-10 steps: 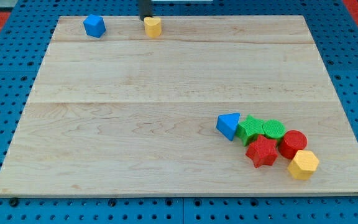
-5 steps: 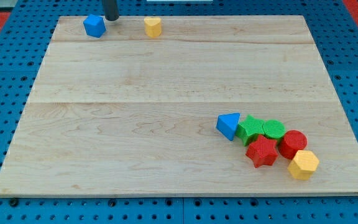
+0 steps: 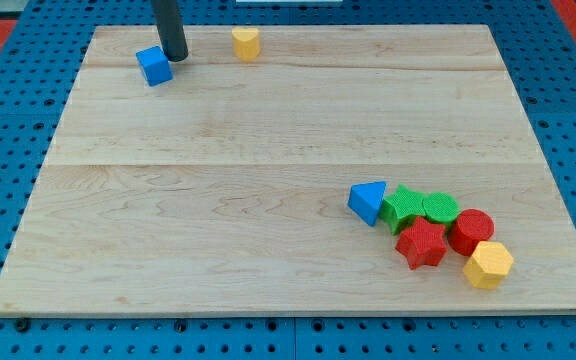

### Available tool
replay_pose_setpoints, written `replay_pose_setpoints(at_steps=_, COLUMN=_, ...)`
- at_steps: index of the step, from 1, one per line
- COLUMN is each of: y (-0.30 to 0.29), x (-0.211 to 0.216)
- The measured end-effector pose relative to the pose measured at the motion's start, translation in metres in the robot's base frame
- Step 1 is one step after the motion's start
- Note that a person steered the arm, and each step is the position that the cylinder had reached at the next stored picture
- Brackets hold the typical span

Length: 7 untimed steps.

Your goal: Move the blue cube towards the bottom center

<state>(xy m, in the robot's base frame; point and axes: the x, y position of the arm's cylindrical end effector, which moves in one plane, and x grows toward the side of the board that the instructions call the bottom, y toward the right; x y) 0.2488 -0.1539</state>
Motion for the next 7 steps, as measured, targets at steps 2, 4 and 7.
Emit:
replay_pose_setpoints(at_steps=2, y=-0.047, x=-0.038)
replay_pose_setpoints(at_steps=4, y=-0.027, x=0.036)
replay_pose_setpoints(at_steps=7, y=0.050, x=0.124)
